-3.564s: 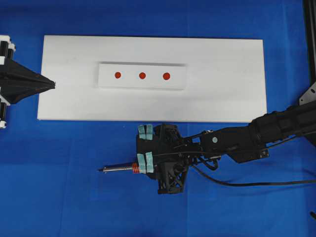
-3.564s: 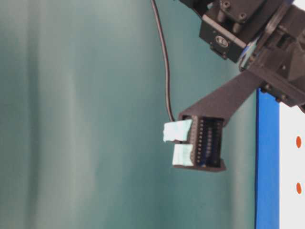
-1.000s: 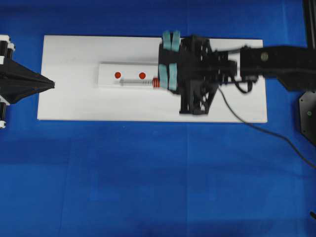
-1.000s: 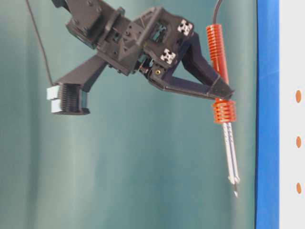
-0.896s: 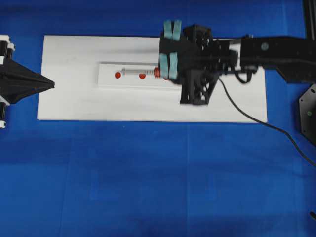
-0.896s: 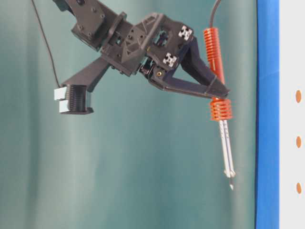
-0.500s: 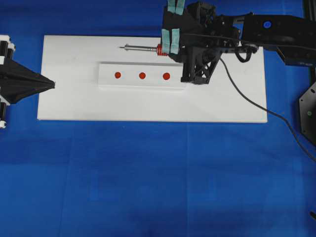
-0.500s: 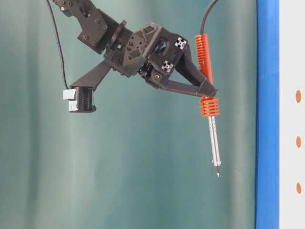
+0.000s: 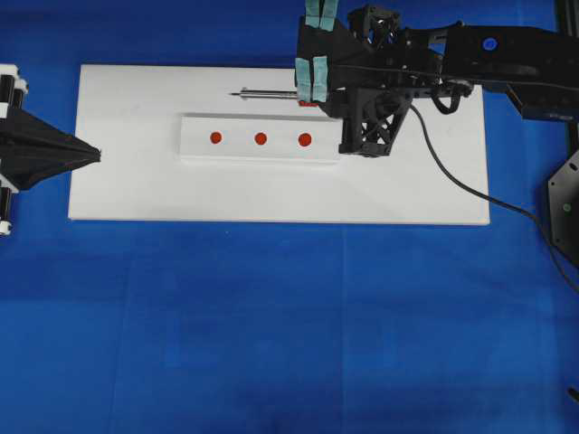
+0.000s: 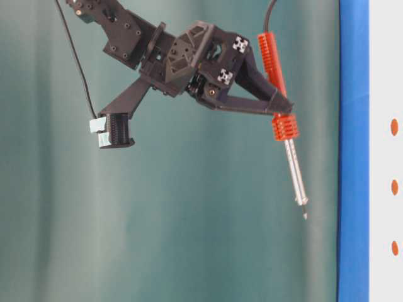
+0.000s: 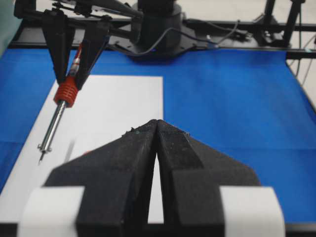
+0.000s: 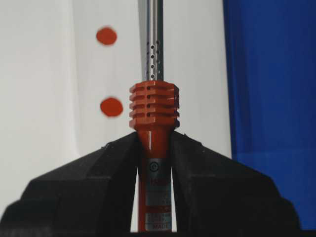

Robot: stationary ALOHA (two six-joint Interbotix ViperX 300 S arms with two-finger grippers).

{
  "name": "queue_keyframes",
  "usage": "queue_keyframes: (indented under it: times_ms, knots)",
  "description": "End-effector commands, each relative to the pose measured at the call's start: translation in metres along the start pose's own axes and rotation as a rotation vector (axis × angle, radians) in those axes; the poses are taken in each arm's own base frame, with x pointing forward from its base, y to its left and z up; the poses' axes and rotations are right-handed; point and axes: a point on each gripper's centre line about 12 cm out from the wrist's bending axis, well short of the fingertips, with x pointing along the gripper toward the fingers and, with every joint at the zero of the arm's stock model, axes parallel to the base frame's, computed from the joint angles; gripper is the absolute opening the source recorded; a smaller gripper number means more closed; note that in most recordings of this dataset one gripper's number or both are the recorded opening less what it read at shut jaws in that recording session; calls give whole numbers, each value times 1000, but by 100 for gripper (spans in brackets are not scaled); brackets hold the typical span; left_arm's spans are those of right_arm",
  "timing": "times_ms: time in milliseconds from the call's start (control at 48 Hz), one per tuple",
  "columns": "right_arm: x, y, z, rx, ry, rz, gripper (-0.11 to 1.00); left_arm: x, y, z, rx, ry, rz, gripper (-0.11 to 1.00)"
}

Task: Touch the tip of the soldering iron to the mark.
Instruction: 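Carry the iron over the strip, tip pointing left toward the dots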

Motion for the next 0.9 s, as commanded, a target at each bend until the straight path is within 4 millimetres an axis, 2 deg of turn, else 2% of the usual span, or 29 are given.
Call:
queue_keyframes:
  times_ms: [0,167,875]
  knots:
    - [-16,-1,10,7,-12,-1,7,2,0,4,5,-11,2,0]
    - [-18,0,4,4,50,-3,7,2,0,5,5,-14,2,0]
    - [-19,6,8,-9,21,6,7,1,0,6,3,-17,2,0]
